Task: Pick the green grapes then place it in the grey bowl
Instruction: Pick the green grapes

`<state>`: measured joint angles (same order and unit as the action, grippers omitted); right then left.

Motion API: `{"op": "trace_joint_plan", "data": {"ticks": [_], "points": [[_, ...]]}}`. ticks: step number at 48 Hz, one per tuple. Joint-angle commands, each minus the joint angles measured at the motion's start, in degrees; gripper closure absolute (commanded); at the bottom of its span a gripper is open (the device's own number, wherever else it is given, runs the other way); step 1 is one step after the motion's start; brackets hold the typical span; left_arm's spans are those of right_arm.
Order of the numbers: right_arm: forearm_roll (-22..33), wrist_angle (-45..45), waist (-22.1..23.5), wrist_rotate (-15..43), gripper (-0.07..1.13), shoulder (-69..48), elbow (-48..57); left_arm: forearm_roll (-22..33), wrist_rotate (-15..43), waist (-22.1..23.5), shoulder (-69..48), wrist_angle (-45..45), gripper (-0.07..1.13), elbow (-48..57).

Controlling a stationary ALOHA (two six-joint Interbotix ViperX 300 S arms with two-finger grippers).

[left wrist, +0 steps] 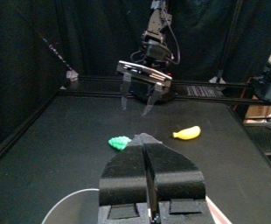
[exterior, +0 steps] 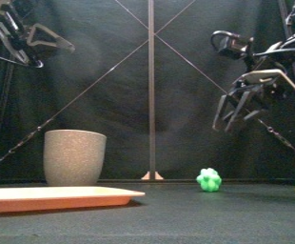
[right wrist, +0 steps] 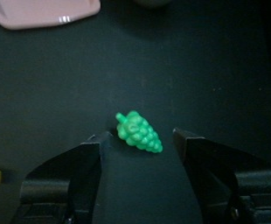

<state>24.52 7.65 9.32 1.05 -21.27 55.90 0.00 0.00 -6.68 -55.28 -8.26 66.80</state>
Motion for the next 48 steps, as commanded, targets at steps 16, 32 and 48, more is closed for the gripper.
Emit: {"op": "trace_joint_plan", "data": {"ticks": [16, 32, 48], "points": [[8.70, -0.79, 2.55, -0.18, 0.13, 11.07, -5.54, 0.09, -0.09, -1.14, 0.09, -0.35, 1.07, -1.05], [9.14, -3.16, 2.55, -0.26, 0.13, 19.51, -8.44, 0.18, -0.09, -1.14, -0.09, -0.26, 1.07, -1.05], [6.86, -3.43, 2.64, 0.09, 0.19, 22.15, -8.79, 0.44, -0.26, -1.14, -0.70, -0.26, 1.07, -0.79]]}}
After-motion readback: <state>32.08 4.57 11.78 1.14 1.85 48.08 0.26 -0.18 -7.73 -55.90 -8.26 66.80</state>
